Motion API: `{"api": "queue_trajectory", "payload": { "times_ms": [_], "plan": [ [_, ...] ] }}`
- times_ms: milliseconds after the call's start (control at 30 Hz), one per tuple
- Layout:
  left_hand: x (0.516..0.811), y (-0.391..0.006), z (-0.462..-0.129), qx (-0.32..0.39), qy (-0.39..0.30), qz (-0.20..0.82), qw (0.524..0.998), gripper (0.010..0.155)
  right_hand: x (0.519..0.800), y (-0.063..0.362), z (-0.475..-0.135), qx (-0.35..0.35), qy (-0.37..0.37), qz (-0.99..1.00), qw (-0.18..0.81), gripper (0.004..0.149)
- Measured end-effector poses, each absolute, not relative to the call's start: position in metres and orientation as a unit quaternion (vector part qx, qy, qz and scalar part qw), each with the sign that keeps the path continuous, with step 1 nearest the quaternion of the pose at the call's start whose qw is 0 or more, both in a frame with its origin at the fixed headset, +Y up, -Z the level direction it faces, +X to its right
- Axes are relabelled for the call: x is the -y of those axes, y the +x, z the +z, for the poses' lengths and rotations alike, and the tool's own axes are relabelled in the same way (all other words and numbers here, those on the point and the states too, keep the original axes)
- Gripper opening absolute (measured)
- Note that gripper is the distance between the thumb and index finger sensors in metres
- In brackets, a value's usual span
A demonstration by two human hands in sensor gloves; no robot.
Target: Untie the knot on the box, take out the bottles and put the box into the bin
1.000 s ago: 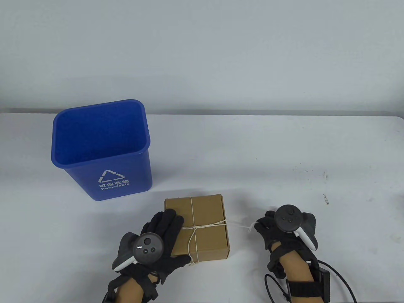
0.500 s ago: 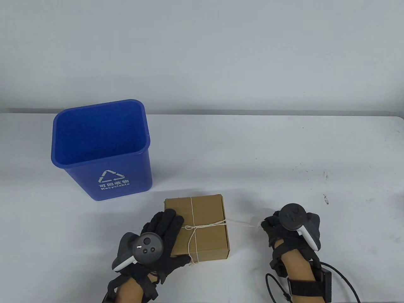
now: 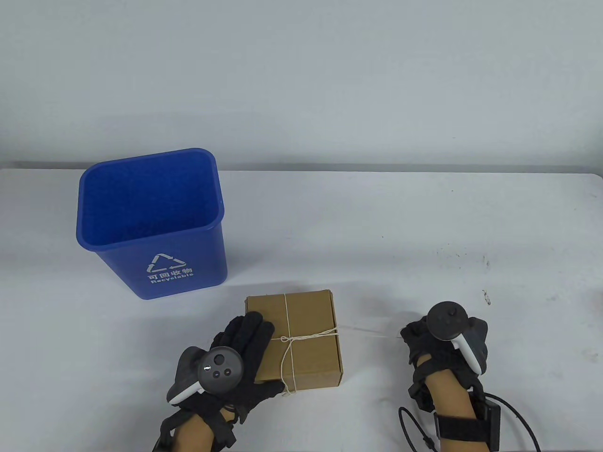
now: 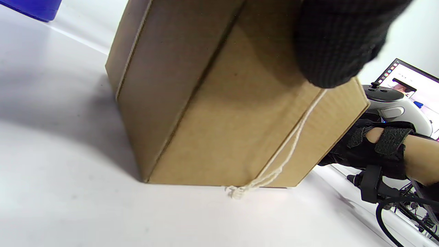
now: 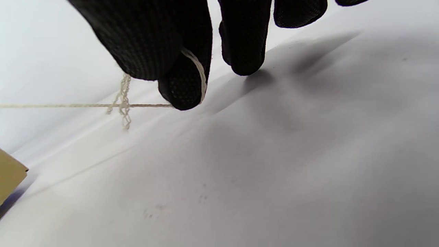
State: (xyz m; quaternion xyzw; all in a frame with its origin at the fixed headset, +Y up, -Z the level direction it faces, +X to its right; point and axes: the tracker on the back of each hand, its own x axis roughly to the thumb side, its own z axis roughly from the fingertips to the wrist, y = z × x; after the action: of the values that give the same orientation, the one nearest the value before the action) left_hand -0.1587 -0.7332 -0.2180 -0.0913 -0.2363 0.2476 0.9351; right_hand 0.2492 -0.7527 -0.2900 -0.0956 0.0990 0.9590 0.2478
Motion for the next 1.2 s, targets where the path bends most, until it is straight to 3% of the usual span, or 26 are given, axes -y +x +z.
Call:
{"api": "queue_trajectory", "payload": {
  "times_ms": [700,1200],
  "plan": [
    [0.734,-0.159,-0.218,0.236,-0.091,0.25,0.935,0.105,0.753,0.284,-0.291,-0.095,-0.161,0.946,0.266,0.036],
    [0.734,-0.16,-0.218,0.236,-0.091,0.248,0.935,0.105,0.753,0.293,-0.293,-0.101,-0.164,0.942,0.276,0.04]
  ]
}}
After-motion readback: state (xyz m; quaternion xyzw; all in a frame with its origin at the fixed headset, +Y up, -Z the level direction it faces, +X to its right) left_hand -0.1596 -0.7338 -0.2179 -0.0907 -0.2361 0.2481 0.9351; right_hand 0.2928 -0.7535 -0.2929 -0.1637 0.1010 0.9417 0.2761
